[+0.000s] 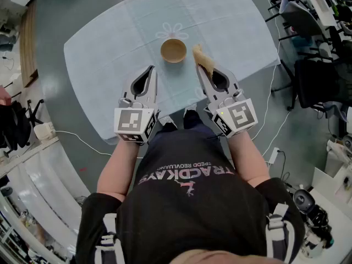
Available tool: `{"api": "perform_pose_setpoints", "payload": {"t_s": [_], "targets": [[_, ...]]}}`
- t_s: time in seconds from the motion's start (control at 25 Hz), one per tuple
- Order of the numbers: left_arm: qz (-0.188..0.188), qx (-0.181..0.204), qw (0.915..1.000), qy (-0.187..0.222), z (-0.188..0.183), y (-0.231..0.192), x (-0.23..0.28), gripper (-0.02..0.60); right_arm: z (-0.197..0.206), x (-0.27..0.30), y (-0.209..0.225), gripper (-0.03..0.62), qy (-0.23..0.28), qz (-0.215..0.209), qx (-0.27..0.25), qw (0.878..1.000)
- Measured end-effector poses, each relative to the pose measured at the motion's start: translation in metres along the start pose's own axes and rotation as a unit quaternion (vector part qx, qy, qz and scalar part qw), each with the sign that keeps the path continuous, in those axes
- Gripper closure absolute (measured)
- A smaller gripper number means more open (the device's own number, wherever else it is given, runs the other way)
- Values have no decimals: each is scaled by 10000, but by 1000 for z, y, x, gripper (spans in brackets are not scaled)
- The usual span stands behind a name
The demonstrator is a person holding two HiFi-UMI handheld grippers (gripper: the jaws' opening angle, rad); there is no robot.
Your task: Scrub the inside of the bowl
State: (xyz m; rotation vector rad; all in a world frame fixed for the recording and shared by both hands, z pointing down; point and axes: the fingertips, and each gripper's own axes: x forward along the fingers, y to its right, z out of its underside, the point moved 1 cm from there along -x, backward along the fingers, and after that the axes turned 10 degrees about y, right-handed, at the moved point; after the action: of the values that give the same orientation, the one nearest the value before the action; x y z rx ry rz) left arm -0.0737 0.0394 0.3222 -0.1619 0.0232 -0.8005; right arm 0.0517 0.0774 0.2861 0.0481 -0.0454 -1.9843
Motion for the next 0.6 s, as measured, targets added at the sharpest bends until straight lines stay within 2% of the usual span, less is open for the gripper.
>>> {"api": "perform_pose_setpoints", "payload": {"t_s": [0.6], "targets": [[108,-104,9999,-71,6,-7,-9,565,-3,3,-11,562,58,114,-12,9999]]}}
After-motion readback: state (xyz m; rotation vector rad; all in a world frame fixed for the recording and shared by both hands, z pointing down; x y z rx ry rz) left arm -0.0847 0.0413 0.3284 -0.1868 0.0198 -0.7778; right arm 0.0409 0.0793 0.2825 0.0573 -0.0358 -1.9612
